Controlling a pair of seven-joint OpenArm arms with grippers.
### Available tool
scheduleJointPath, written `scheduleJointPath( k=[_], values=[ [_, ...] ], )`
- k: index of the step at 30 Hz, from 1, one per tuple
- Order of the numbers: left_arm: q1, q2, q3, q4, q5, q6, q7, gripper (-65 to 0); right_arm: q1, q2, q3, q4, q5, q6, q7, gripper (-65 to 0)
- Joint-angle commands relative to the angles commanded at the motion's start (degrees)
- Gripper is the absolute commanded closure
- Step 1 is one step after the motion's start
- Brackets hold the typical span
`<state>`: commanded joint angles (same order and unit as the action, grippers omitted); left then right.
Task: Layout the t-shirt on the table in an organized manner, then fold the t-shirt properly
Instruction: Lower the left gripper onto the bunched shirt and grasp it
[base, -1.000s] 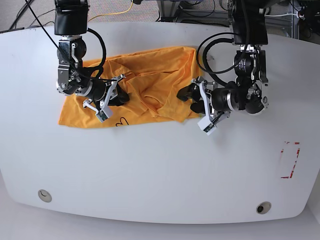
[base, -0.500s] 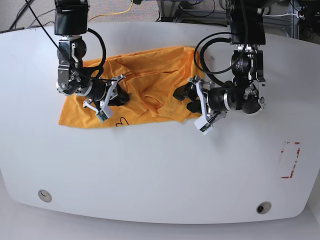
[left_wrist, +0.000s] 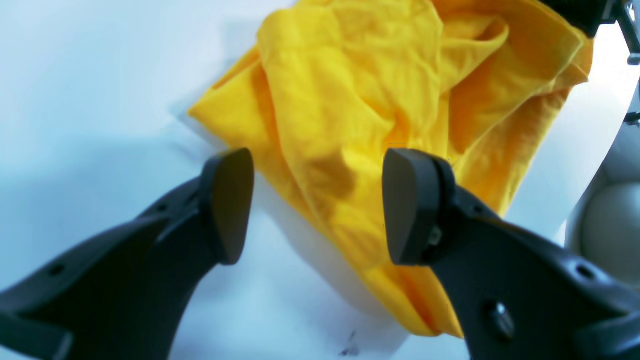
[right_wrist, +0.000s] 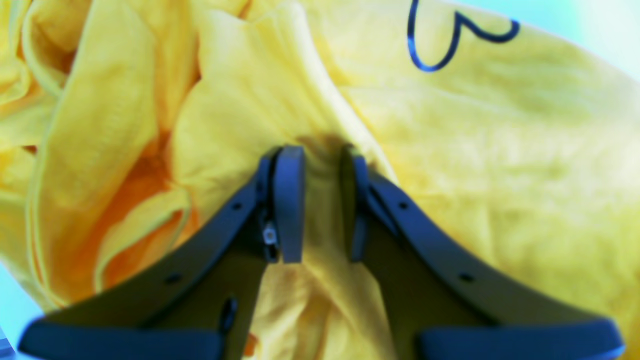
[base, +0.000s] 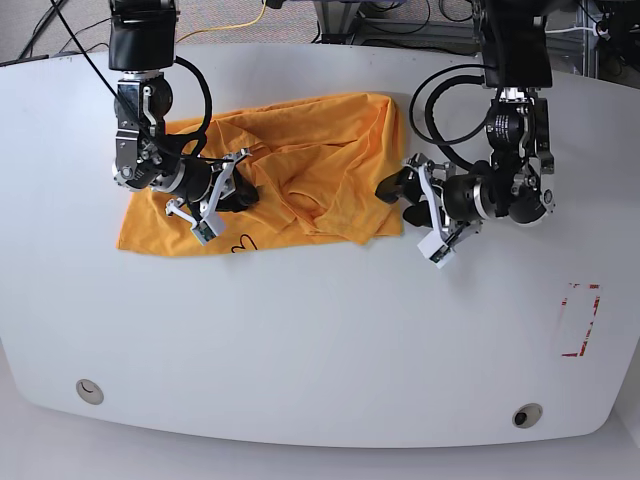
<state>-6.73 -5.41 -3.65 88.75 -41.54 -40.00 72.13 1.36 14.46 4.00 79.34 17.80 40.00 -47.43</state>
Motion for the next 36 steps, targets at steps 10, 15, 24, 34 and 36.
scheduleJointPath(
  k=[10,15,24,34,36],
  values=[
    [0.6,1.4,1.3,-4.1,-0.1,0.0,-0.1,-37.2,0.0,0.0,0.0,0.0,0.0,0.00,0.0,-12.4],
    [0.4,1.7,2.3,-3.9,-0.2,0.0,0.0,-24.9,0.0,0.0,0.0,0.0,0.0,0.00,0.0,-12.4],
    [0.3,2.7,3.3,-3.9,-0.2,0.0,0.2,-21.5,0.0,0.0,0.2,0.0,0.0,0.00,0.0,-12.4],
    [-0.7,2.5,7.2,-3.9,-5.6,0.0,0.2,-21.2,0.0,0.0,0.2,0.0,0.0,0.00,0.0,-12.4],
    [-1.2,2.5,9.2,-3.9,-7.0,0.0,0.2,-21.1,0.0,0.0,0.1,0.0,0.0,0.00,0.0,-12.4]
  ],
)
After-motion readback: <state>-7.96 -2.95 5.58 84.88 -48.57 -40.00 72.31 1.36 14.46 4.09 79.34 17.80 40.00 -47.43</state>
